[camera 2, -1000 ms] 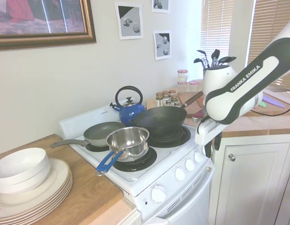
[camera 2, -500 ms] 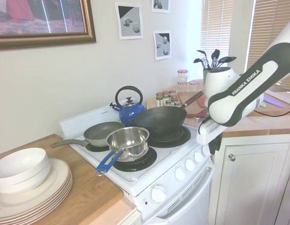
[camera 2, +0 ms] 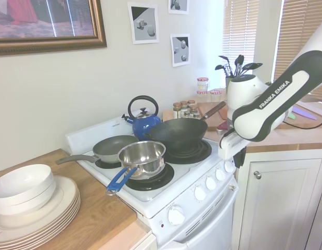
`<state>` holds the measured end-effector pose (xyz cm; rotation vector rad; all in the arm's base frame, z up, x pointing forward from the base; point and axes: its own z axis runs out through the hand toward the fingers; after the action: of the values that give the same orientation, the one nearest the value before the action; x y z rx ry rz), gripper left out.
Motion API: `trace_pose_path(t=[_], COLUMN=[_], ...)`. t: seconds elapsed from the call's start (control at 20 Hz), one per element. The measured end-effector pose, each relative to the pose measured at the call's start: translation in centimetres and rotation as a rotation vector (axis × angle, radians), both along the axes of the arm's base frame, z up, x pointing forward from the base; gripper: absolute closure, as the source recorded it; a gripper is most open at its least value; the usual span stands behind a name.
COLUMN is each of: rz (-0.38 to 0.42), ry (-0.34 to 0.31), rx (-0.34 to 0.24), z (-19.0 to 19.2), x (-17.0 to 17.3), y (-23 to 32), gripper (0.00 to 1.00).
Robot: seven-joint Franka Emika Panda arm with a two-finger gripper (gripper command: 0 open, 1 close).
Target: Turn on the stove on the bottom right
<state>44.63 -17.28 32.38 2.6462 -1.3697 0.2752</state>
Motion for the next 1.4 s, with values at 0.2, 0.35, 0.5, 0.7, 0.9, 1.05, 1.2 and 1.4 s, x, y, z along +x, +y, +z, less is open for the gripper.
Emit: trace_pose_path(t=[0.2,0.35,0.5,0.7,0.9,1.05,1.2,1.4], rz=[-0.024,-0.039,-0.052,-0.057,-0.055,-0.054,-0.050,-0.049], ry=[-0.015,-0.023,-0.031,-0.040,-0.041,-0.045,-0.047,-0.038], rx=[-0.012,-0.026,-0.041,-0.049,-0.049,-0.052,-0.054,-0.051], z=[-0.9,-1.5,-1.7,-1.4,-1.5,-1.4,-1.3,-1.8], x=[0.0,0.2,0.8,1.4,1.8,2.3,2.7,3.0], y=[-0.9,-1.7,-2.2,-2.4,-2.0,-1.9,-1.7,-1.5], gripper=[1.00,1.00,1.00,1.00,1.00,1.00,1.00,1.00])
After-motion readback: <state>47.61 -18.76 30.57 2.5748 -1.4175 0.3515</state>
